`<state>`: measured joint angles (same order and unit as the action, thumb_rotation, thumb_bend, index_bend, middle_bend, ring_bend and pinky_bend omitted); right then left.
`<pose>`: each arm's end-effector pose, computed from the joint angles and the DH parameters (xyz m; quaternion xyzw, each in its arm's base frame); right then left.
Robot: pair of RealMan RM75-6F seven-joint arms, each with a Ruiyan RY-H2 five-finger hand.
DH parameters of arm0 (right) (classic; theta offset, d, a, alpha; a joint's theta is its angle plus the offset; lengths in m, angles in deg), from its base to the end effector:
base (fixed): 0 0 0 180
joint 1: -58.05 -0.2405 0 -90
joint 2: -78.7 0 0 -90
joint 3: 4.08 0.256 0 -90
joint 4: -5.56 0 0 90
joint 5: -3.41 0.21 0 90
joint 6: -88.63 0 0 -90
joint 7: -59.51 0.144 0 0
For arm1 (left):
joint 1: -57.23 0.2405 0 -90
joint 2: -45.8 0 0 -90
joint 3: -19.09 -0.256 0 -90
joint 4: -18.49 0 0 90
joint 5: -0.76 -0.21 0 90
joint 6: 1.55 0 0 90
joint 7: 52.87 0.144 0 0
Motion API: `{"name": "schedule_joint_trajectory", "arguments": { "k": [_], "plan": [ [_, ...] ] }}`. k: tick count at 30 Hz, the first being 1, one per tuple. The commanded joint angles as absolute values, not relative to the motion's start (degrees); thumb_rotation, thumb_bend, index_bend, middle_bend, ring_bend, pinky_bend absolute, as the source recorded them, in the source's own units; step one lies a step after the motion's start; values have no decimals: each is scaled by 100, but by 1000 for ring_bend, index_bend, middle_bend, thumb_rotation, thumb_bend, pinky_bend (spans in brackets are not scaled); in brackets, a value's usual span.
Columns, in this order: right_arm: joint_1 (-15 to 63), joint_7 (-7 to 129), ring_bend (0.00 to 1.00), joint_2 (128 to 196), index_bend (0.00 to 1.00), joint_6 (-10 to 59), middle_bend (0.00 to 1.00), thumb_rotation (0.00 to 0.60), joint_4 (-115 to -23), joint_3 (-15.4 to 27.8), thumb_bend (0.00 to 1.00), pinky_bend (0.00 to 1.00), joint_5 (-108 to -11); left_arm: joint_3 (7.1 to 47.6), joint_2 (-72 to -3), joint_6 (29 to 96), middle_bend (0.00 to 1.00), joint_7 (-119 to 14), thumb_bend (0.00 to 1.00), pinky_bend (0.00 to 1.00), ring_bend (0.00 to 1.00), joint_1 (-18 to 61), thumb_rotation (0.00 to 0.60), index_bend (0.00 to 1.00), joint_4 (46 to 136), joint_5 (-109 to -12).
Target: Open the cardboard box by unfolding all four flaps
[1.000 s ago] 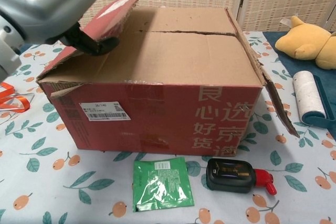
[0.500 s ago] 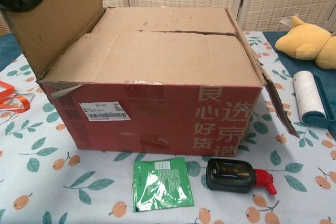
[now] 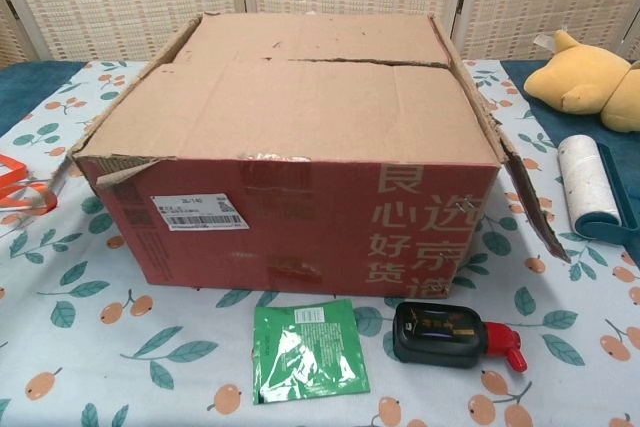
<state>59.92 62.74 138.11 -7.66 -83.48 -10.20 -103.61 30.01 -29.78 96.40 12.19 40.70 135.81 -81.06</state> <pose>-0.2968 -0.1057 0.1717 0.6815 -0.3299 0.4094 0.5090 -0.1598 0.2272 0.1435 -0.5784 -0.1559 -0.3294 0.7298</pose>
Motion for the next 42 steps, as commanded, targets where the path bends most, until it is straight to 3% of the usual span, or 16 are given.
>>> {"name": "schedule_joint_trajectory", "arguments": {
  "k": [1,6,11,18,32,42],
  "plan": [
    [5544,5838,0,13410,0,-120,0,600,-9245,-870,509,0,-10331,2335,-2431,9362,0,-390,348,3,0,4500,600,0,13735,-8406],
    [4964,4894,0,12939,0,937,0,600,-10640,-644,509,0,-10120,1797,-2445,9619,0,-1572,348,17,0,4898,600,0,12993,-9213],
    [4496,3985,0,12949,0,1658,0,600,-11598,-205,509,0,-9417,1447,-2407,9702,0,-2594,344,8,0,5163,600,0,12525,-9536],
    [3726,2217,0,13460,0,2366,0,600,-12324,466,509,0,-7803,1416,-2554,9952,0,-3755,344,4,0,5365,600,0,11489,-9813],
    [1745,312,0,14958,0,2571,0,600,-11772,1328,508,0,-4645,1740,-1966,9304,0,-4742,346,0,0,5359,600,0,11409,-8866],
    [531,57,0,15872,0,2633,0,600,-10597,1517,509,0,-3489,1862,-1764,9120,0,-5411,346,0,0,5390,600,0,11306,-8700]
  ]
}}
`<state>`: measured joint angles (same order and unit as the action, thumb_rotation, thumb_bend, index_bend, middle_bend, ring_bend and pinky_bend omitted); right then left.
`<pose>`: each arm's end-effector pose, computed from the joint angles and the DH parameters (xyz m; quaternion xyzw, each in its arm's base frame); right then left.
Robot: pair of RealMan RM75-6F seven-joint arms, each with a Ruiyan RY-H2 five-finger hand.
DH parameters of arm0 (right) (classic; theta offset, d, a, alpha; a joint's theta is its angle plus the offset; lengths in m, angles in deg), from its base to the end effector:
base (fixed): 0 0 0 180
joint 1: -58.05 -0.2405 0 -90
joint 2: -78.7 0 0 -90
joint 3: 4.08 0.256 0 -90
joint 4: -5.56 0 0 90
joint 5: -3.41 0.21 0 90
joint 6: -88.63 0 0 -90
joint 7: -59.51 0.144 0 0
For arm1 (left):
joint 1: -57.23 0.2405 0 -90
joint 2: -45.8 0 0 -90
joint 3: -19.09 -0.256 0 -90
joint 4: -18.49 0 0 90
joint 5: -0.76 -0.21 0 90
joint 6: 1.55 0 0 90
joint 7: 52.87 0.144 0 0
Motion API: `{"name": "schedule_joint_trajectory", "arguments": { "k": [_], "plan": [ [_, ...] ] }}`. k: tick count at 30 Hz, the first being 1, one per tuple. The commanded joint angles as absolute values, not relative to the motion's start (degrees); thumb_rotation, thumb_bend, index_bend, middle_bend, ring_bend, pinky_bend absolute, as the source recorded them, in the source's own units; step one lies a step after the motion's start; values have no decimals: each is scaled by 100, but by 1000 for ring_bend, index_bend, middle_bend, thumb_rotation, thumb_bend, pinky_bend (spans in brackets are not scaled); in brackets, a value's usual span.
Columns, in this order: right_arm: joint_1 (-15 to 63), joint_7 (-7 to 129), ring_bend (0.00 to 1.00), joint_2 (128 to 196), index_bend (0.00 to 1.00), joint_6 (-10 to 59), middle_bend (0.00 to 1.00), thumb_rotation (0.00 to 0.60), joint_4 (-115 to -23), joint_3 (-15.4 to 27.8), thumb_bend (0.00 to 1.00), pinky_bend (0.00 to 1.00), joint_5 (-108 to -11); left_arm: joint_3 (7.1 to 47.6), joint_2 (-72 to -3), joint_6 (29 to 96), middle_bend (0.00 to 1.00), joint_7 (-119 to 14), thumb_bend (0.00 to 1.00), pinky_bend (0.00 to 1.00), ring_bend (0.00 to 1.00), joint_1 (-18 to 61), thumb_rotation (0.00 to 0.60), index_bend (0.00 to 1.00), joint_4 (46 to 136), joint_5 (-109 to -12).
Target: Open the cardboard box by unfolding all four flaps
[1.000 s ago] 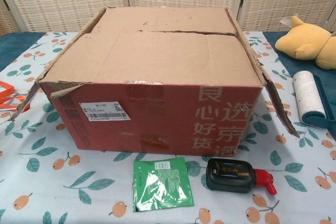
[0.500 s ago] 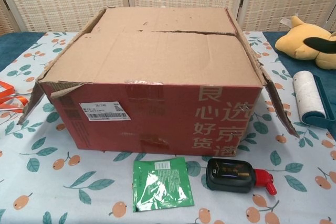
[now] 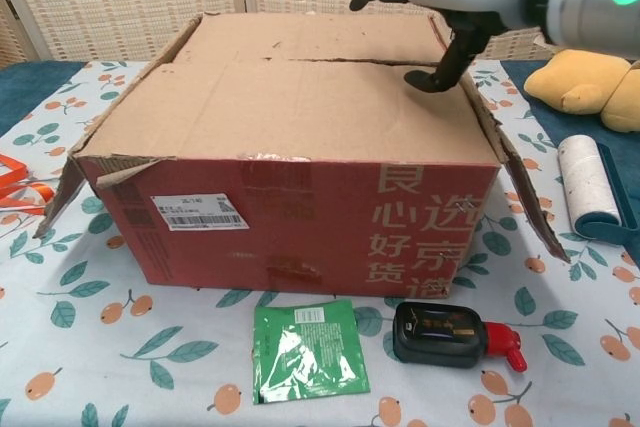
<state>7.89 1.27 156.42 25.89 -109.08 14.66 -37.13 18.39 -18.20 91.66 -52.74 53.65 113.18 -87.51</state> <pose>-0.0452 -0.3232 0.0458 0.7829 -0.2726 0.3260 0.4544 -0.2989 0.1602 0.1646 -0.5784 -0.3734 -0.4230 0.5892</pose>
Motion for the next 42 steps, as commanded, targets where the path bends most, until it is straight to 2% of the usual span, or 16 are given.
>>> {"name": "schedule_joint_trajectory", "arguments": {
  "k": [1,27,33,42],
  "plan": [
    [455,54,0,15915,0,2639,0,600,-10510,1517,509,0,-3428,1860,-1737,9095,0,-5445,346,0,0,5399,600,0,11317,-8679],
    [-956,32,0,16131,0,2917,0,600,-9288,1369,509,0,-1615,1977,-1497,9058,0,-6253,346,0,0,5541,600,0,11252,-8764],
    [-1062,197,0,16137,0,2926,0,600,-9131,1283,509,0,-1641,2002,-1481,9042,0,-6268,346,0,0,5555,600,0,11250,-8759],
    [-886,951,0,15877,0,2721,0,600,-9331,1431,509,0,-2259,1962,-1406,9071,0,-6635,346,0,0,5558,600,0,11239,-8988]
  ]
}}
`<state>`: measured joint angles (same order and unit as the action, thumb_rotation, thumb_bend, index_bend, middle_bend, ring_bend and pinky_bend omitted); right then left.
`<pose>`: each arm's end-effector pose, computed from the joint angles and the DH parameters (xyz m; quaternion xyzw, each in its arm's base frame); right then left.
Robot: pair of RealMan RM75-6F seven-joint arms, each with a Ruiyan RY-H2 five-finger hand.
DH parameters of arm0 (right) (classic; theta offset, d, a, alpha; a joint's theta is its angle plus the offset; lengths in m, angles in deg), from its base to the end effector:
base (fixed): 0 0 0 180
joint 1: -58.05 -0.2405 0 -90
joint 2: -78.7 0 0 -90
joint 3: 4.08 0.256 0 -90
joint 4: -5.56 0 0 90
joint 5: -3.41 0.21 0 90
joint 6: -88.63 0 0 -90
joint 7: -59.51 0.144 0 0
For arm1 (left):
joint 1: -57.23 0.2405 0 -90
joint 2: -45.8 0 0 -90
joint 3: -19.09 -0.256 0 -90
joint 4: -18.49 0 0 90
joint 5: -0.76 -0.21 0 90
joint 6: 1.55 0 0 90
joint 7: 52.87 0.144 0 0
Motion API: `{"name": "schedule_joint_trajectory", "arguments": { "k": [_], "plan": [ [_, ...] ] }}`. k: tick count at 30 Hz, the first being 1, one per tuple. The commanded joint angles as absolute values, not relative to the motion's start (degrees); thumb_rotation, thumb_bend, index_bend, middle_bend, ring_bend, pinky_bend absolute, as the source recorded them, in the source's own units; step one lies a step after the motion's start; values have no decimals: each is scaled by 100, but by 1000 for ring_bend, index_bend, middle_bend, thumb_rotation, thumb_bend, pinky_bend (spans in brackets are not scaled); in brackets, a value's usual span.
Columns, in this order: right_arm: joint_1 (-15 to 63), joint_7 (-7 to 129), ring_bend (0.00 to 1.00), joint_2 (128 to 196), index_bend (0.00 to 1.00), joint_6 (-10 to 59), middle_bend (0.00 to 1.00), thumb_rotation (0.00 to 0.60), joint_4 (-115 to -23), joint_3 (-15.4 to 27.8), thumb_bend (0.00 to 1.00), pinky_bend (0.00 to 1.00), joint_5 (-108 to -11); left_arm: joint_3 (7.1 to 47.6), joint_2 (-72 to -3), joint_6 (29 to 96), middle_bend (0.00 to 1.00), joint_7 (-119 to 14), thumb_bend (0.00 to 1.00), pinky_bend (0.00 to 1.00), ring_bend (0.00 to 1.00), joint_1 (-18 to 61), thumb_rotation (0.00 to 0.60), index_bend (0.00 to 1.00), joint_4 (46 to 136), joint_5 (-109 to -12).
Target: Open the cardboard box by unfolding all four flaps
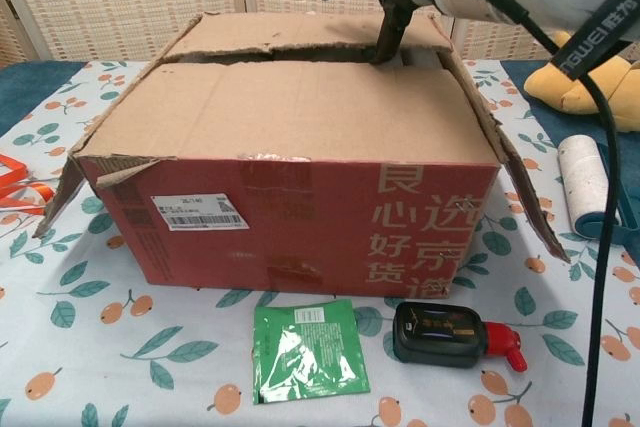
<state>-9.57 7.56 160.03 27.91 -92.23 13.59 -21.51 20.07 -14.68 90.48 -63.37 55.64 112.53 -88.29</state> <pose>-0.0107 -0.3922 0.0300 0.7629 -0.2958 0.3139 0.4817 -0.3076 0.1560 0.1849 -0.5532 -0.4087 -0.4523 0.5678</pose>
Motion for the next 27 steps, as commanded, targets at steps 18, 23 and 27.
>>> {"name": "schedule_joint_trajectory", "arguments": {
  "k": [18,23,27],
  "plan": [
    [-1024,1775,0,15612,0,2773,0,600,-8630,1887,509,0,-2718,2084,-1336,8954,0,-7106,347,0,0,5528,600,0,11062,-8789],
    [-1266,2113,0,15944,0,3193,0,600,-7525,2007,509,0,-2820,2148,-1329,8841,0,-7237,347,0,0,5507,600,0,10996,-8615],
    [-1565,2190,0,16363,0,3618,0,600,-6366,2026,509,0,-2744,2205,-1316,8740,0,-7343,347,0,0,5484,600,0,10948,-8478]
  ]
}}
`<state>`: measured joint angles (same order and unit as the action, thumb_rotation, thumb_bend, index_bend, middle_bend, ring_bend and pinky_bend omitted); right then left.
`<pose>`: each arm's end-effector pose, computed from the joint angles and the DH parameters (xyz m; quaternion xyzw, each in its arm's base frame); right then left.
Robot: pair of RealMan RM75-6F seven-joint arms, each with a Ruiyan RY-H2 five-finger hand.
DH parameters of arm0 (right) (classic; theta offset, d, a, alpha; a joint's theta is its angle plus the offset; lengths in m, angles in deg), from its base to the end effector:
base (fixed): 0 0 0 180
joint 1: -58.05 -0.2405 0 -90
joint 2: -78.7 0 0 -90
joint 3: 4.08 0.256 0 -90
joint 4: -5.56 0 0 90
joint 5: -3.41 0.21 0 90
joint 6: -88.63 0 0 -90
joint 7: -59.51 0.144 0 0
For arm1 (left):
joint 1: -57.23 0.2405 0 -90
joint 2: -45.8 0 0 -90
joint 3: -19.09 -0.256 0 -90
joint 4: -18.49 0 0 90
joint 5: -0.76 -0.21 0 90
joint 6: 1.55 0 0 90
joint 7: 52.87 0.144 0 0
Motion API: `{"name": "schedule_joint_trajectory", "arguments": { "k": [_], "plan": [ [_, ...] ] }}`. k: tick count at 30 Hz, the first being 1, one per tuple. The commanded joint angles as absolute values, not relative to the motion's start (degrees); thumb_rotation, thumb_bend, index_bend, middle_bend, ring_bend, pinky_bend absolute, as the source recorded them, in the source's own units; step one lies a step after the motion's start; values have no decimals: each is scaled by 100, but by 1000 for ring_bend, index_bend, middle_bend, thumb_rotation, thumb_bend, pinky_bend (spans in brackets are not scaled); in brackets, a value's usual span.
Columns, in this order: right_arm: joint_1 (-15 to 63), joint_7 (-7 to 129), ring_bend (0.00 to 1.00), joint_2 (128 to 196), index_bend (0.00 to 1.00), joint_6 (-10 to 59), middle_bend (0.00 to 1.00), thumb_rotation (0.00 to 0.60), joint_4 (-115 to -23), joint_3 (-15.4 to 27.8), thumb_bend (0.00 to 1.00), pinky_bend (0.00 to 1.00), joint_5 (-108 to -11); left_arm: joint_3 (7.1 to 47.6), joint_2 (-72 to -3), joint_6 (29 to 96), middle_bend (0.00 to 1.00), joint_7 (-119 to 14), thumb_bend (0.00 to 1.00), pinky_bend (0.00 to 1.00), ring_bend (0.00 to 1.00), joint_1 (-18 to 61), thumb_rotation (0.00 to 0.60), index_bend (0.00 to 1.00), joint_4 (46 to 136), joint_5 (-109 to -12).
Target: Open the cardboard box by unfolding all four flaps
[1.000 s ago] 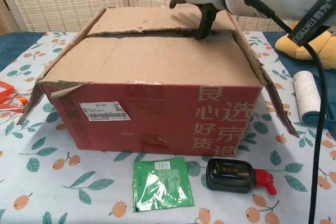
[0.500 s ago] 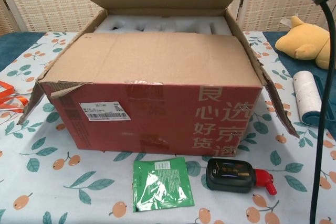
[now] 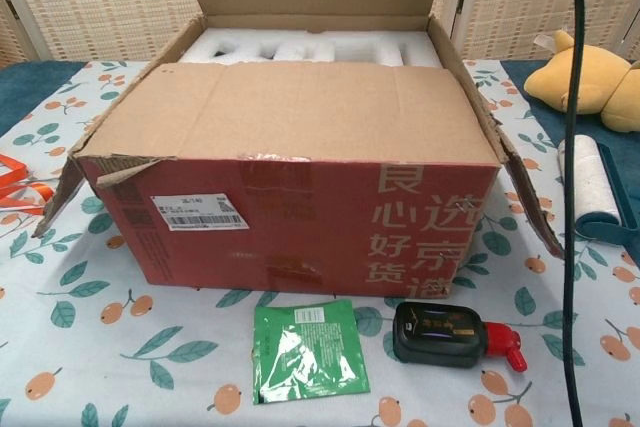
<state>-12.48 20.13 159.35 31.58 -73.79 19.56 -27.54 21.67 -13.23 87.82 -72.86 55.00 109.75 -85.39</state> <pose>0.0066 -0.4700 0.0931 0.6702 -0.2851 0.4167 0.5440 -0.3231 0.1658 0.1990 -0.5224 -0.4427 -0.4702 0.5568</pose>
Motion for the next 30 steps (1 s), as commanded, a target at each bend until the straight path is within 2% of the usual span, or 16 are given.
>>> {"name": "schedule_joint_trajectory", "arguments": {
  "k": [1,7,9,12,14,17,21,24,30],
  "plan": [
    [-1629,2202,0,16462,0,3723,0,600,-6100,2024,509,0,-2723,2222,-1318,8727,0,-7373,347,0,0,5479,600,0,10930,-8451],
    [-1871,2657,0,17070,0,4380,0,600,-4595,2062,509,0,-2826,2282,-1302,8573,0,-7503,347,0,0,5449,600,0,10820,-8285],
    [-1846,2894,0,17127,0,4533,0,600,-4443,2088,509,0,-2925,2288,-1294,8528,0,-7485,347,0,0,5441,600,0,10807,-8255],
    [-1692,3106,0,17000,0,4496,0,600,-4687,2054,508,0,-3146,2292,-1291,8527,0,-7468,347,0,0,5448,600,0,10814,-8254],
    [-1554,3163,0,16831,0,4412,0,600,-5039,2025,509,0,-3231,2290,-1291,8543,0,-7470,347,0,0,5455,600,0,10831,-8275],
    [-1235,3249,0,16367,0,4255,0,600,-6054,2003,509,0,-3254,2269,-1295,8565,0,-7388,348,0,0,5460,600,0,10862,-8341],
    [-616,3408,0,15493,0,3884,0,600,-7907,1893,509,0,-3342,2231,-1316,8602,0,-7180,347,0,0,5470,600,0,10908,-8430],
    [-222,3688,0,14791,0,4059,0,600,-9170,1843,509,0,-2983,2232,-1331,8576,0,-7119,347,0,0,5460,600,0,10934,-8420],
    [277,4392,0,13941,0,4547,0,600,-10452,1734,509,0,-2934,2225,-1353,8425,0,-6889,347,0,0,5407,600,0,10983,-8353]
  ]
}}
